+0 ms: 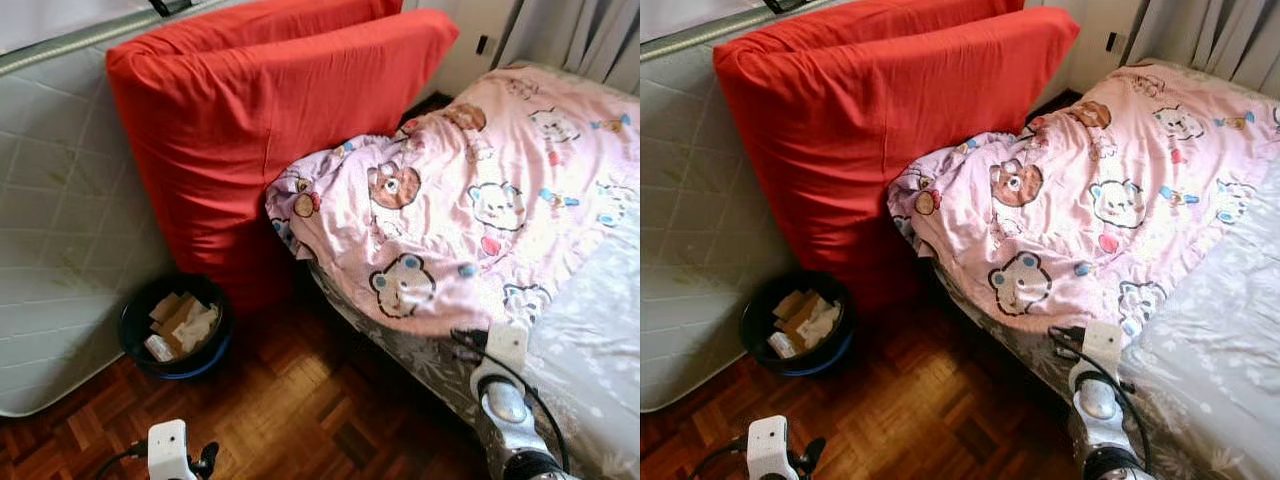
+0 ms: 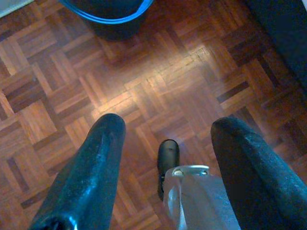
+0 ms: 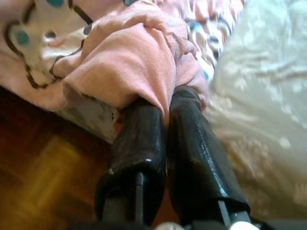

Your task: Clean up the room

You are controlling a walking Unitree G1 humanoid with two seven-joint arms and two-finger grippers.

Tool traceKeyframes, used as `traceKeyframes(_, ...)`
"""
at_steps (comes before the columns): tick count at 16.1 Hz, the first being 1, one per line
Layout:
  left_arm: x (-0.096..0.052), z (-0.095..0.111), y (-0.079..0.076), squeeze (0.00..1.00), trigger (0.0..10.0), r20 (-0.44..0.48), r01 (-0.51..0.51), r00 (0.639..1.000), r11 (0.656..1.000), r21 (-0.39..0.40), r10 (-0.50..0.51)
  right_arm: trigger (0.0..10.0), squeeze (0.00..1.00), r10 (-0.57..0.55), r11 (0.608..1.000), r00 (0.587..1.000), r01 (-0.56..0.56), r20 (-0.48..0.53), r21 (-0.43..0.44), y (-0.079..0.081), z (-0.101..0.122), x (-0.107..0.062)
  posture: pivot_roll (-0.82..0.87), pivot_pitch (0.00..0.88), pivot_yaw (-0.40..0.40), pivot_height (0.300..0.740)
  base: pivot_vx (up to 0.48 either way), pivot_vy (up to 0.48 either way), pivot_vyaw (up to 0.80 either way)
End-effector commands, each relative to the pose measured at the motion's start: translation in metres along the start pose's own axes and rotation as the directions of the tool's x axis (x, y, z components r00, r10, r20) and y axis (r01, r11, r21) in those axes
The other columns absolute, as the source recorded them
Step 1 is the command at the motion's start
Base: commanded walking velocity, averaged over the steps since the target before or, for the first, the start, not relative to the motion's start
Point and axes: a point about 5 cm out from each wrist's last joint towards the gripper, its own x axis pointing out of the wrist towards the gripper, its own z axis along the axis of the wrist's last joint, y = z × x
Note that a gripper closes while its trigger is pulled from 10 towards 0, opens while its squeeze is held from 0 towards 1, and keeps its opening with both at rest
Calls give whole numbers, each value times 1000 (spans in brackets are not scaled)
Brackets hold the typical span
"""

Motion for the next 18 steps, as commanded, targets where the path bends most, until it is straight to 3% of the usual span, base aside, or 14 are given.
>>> traceKeyframes(1,-3,-8,2,0,10000,-37,0,999,1000,13,0,10000,0,-6,998,992,-1,-124,-56,-4,-25,-6,47,148,-2,740,0,0,0)
traceKeyframes(7,-3,-8,2,0,10000,-39,7,999,1000,21,-6,10000,0,62,992,969,-85,-239,-90,0,-48,-14,46,149,0,740,0,0,0)
traceKeyframes(18,-3,-8,2,0,10000,-39,7,999,1000,21,-6,10000,0,62,992,969,-85,-239,-90,0,-48,-14,46,149,0,740,0,0,0)
